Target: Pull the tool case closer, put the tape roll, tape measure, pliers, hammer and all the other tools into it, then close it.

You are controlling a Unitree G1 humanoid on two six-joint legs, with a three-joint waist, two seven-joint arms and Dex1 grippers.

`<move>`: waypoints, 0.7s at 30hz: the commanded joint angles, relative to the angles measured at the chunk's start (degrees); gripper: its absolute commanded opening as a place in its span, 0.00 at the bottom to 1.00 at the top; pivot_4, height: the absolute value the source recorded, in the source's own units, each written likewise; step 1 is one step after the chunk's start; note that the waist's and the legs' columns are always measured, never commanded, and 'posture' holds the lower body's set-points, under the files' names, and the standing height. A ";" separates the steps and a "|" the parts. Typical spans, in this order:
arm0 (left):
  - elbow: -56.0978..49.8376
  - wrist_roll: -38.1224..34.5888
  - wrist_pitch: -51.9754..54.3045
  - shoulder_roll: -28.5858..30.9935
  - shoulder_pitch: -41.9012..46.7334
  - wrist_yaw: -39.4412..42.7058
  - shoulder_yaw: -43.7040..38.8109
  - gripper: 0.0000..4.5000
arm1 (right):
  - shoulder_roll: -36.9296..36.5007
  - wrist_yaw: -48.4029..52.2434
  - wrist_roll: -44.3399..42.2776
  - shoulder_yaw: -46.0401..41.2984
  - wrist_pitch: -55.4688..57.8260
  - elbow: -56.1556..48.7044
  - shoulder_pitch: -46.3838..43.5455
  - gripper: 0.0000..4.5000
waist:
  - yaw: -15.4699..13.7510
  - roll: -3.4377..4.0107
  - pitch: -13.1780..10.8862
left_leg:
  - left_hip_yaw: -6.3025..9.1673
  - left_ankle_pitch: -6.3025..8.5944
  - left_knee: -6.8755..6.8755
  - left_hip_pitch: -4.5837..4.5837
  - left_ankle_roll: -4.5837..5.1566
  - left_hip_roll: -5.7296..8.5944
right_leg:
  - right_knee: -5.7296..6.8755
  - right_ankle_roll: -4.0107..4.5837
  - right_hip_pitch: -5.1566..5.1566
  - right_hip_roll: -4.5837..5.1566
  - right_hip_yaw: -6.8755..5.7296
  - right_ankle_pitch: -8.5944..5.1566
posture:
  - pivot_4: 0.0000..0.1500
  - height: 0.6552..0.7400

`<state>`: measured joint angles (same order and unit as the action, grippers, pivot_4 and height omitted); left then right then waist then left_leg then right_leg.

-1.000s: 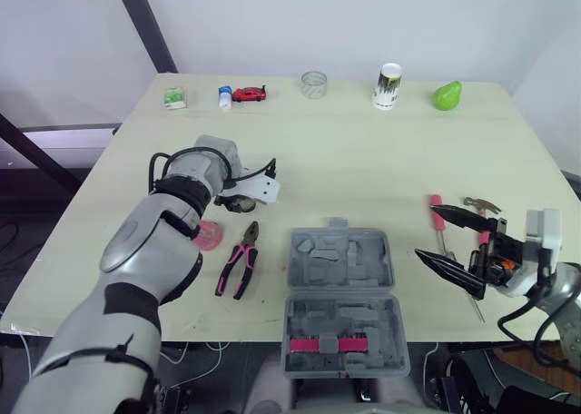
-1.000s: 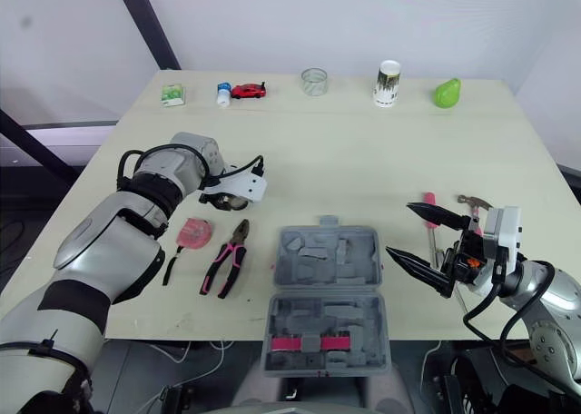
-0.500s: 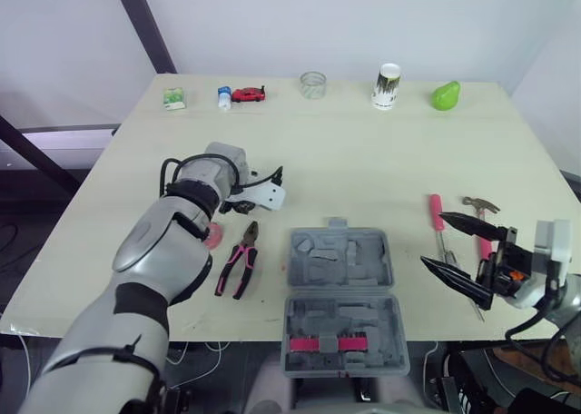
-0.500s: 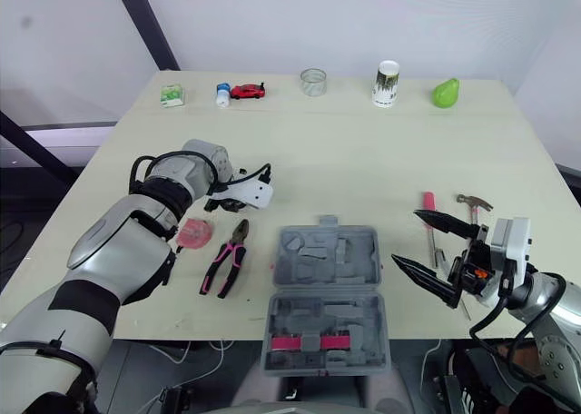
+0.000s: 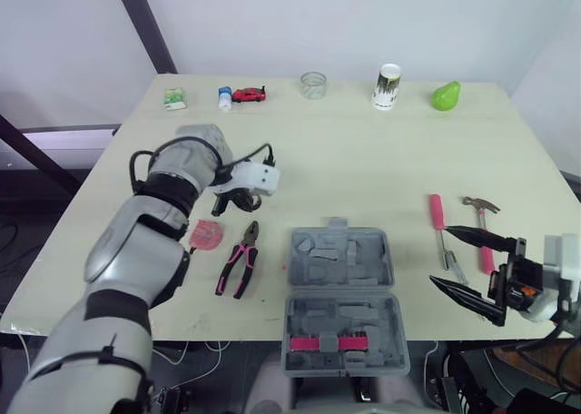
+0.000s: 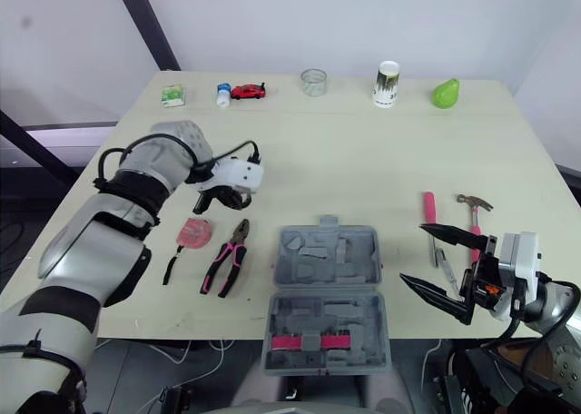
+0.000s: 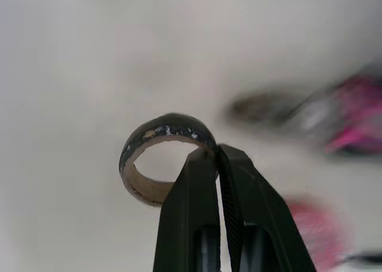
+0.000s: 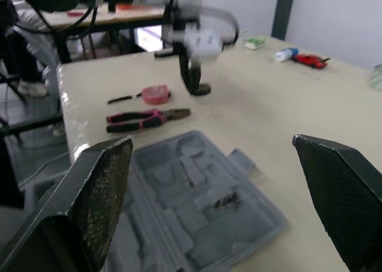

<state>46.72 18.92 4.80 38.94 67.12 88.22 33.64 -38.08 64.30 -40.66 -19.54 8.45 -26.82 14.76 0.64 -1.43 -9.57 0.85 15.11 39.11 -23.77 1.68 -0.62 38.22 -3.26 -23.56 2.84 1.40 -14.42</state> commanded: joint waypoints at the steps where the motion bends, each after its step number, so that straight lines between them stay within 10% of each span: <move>1: -23.97 -22.95 20.73 9.16 -3.18 4.28 2.49 0.01 | -0.91 1.02 -0.44 -3.44 -1.83 -2.01 1.79 1.00 | 0.17 0.05 -0.03 | 0.17 0.00 0.00 0.00 0.00 -0.04 | 0.02 0.00 0.00 0.01 0.02 0.00 | 1.00 1.00; 9: -39.92 -37.92 38.14 13.07 -10.14 4.28 1.44 0.01 | -1.94 0.08 1.85 -4.79 -2.39 -6.54 7.11 1.00 | -0.24 0.23 0.02 | 0.25 0.00 0.21 0.15 0.00 0.02 | 0.40 0.00 0.07 0.01 0.01 -0.02 | 1.00 1.00; 21: -25.04 -27.56 29.89 1.29 -10.80 3.03 3.72 0.01 | -0.12 -2.09 0.98 -7.00 -2.85 -11.85 14.74 1.00 | 0.04 0.22 0.02 | 0.26 -0.01 0.32 0.16 0.00 0.17 | 0.54 0.02 0.06 -0.03 0.01 -0.03 | 1.00 1.00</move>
<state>19.56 -10.36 36.93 40.51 54.90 89.65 37.52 -38.57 62.80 -38.76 -25.09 6.66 -36.28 29.32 0.68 -1.21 -9.55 1.11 15.10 39.44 -23.61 1.68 -0.46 38.76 -3.23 -23.50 2.80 1.41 -14.45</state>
